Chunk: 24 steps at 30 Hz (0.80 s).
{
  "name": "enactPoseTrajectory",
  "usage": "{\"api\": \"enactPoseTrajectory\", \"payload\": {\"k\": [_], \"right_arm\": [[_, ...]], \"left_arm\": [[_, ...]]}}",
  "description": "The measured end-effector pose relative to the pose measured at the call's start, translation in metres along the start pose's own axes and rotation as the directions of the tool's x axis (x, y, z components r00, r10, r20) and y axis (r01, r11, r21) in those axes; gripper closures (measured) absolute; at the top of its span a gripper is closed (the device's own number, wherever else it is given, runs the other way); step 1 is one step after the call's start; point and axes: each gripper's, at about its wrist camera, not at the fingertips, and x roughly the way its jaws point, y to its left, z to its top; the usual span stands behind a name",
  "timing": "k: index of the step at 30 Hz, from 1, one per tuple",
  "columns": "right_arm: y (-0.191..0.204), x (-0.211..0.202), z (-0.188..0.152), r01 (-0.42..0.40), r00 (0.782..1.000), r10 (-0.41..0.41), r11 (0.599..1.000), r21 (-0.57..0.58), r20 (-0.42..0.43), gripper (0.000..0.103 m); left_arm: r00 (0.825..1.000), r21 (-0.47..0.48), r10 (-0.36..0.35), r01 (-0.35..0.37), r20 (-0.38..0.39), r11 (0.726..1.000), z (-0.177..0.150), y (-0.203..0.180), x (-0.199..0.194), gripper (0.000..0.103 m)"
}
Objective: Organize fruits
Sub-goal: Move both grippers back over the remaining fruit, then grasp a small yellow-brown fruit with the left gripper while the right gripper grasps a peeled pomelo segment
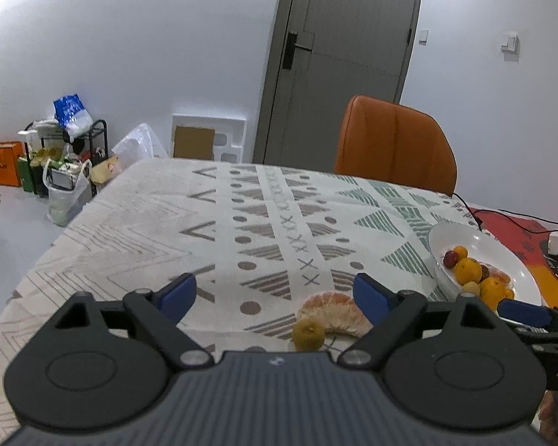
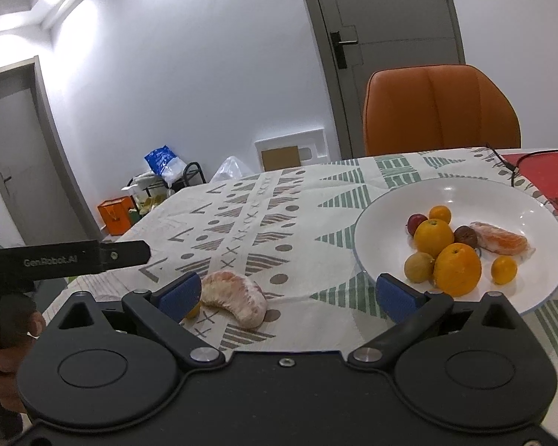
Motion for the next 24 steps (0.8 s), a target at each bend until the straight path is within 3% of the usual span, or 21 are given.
{"api": "enactPoseTrajectory", "payload": {"k": [10, 18, 22, 24], "right_arm": [[0.003, 0.016, -0.004, -0.019, 0.998, 0.018, 1.0, -0.021, -0.057, 0.024], [0.006, 0.022, -0.004, -0.001, 0.996, -0.004, 0.999, -0.054, -0.084, 0.026], [0.006, 0.02, -0.003, 0.007, 0.997, -0.011, 0.999, -0.054, -0.083, 0.026], [0.005, 0.019, -0.002, 0.004, 0.997, -0.007, 0.999, -0.041, -0.08, 0.026]], "left_arm": [[0.997, 0.001, -0.043, 0.043, -0.067, 0.999, -0.014, -0.003, 0.024, 0.03], [0.99, -0.032, -0.083, 0.079, -0.116, 0.996, -0.02, -0.003, 0.045, 0.045], [0.989, 0.001, -0.066, 0.066, -0.131, 0.998, -0.026, -0.007, 0.051, 0.06], [0.987, -0.001, -0.076, 0.076, -0.139, 0.997, -0.026, -0.007, 0.05, 0.078]]}}
